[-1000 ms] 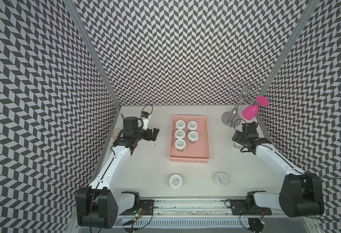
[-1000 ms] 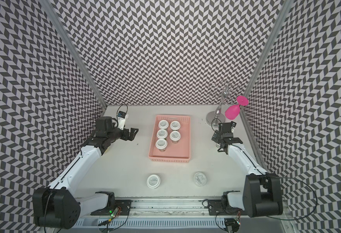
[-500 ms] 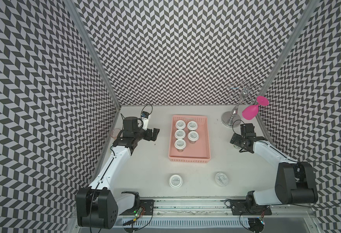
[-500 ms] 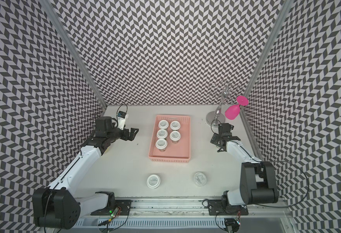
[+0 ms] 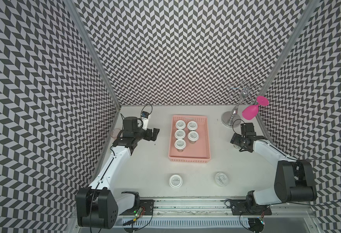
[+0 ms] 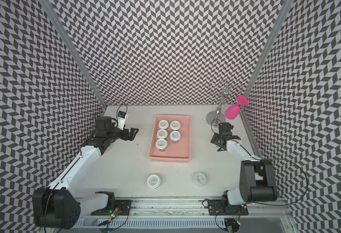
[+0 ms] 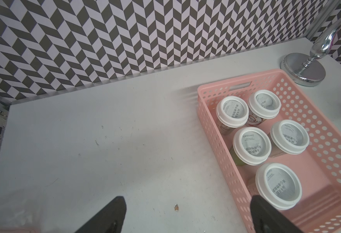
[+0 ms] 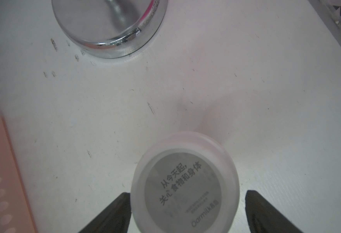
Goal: Put the yogurt in the basket
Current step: Pick up the yogurt from the center of the board.
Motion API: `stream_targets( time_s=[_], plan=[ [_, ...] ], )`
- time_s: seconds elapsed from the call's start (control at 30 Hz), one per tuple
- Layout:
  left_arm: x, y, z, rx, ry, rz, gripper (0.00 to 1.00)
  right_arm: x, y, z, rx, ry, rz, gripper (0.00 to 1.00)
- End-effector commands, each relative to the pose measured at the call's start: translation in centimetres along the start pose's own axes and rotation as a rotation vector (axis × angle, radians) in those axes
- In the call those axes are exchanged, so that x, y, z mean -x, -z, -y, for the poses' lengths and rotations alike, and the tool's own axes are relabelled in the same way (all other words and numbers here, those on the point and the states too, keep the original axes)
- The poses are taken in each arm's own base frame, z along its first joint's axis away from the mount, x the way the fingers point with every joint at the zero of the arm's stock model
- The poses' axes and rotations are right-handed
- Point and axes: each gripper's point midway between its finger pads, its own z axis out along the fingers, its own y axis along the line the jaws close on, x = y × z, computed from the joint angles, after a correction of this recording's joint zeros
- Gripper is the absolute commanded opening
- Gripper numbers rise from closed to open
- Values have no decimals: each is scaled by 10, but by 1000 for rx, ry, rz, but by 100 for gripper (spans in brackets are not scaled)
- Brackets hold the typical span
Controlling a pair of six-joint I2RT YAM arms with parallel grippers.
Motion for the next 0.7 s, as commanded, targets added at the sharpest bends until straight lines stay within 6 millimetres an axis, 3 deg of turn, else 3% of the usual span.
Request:
stream_targets(
  time_s=[0.0,0.67],
  plan=[
    [5,0,-1,-6,2,18,100,18,2,-4,5,-1,45,88],
    [3,0,0,-11,6,16,100,17,-3,-5,3,8,37,82]
  ],
)
